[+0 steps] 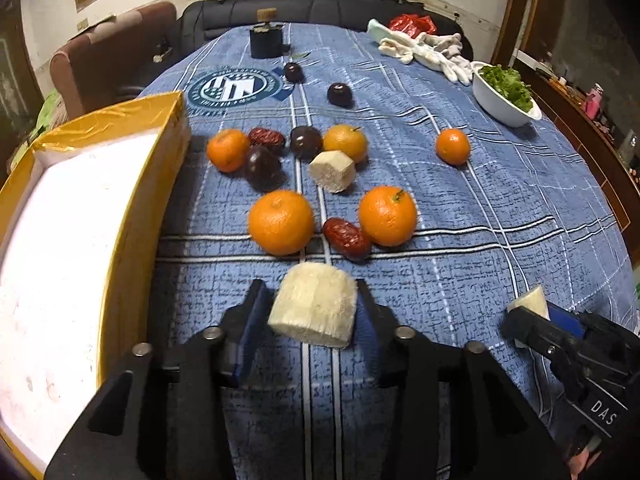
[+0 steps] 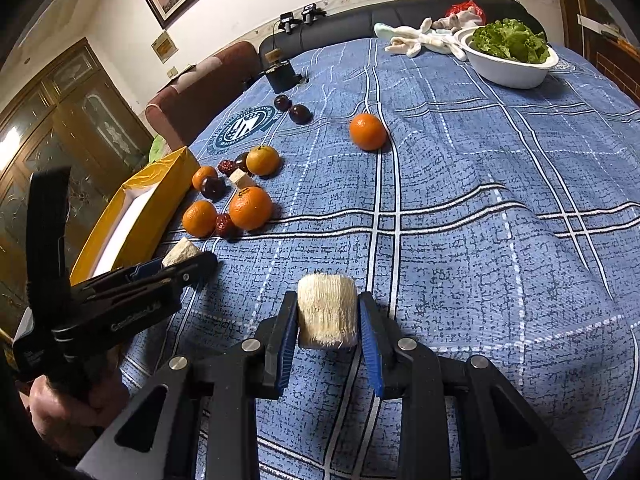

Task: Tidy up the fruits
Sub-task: 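Carry both white pieces over the yellow-rimmed tray and open both grippers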

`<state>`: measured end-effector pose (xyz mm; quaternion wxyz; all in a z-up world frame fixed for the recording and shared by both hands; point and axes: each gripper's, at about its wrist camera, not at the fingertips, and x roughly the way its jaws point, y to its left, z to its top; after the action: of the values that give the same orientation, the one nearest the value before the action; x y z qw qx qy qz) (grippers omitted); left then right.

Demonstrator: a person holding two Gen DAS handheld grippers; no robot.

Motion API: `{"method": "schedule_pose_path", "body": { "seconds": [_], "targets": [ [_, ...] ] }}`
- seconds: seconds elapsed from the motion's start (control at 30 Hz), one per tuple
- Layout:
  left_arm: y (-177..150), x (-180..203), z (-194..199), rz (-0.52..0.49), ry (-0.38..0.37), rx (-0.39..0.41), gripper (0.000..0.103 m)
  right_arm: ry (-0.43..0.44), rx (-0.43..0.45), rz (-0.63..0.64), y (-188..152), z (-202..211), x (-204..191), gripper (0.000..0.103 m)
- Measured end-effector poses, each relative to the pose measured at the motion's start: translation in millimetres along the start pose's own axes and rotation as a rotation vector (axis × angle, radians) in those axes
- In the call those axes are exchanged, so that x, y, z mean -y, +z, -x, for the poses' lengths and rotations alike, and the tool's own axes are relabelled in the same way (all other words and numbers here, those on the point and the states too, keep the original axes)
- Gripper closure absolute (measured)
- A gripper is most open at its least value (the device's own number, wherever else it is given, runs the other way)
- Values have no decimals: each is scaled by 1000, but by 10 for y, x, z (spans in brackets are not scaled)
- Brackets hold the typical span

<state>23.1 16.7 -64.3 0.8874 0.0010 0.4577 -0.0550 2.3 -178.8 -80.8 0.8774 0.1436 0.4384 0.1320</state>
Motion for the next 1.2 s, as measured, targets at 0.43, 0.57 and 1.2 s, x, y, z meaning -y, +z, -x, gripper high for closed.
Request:
{"method": "schedule_pose_path", "body": {
  "seconds": [0.43, 0.57, 1.2],
  "targets": [
    [-35, -280, 463, 44, -50, 95, 67, -13, 8, 41, 53, 49, -218, 73],
    [-64, -499, 824, 46, -18, 176, 67, 24, 18, 97, 146, 53, -525, 73],
    [-497, -1956, 847, 183, 308, 69, 66, 258, -85, 383, -26, -655, -2593, 71]
  ]
}}
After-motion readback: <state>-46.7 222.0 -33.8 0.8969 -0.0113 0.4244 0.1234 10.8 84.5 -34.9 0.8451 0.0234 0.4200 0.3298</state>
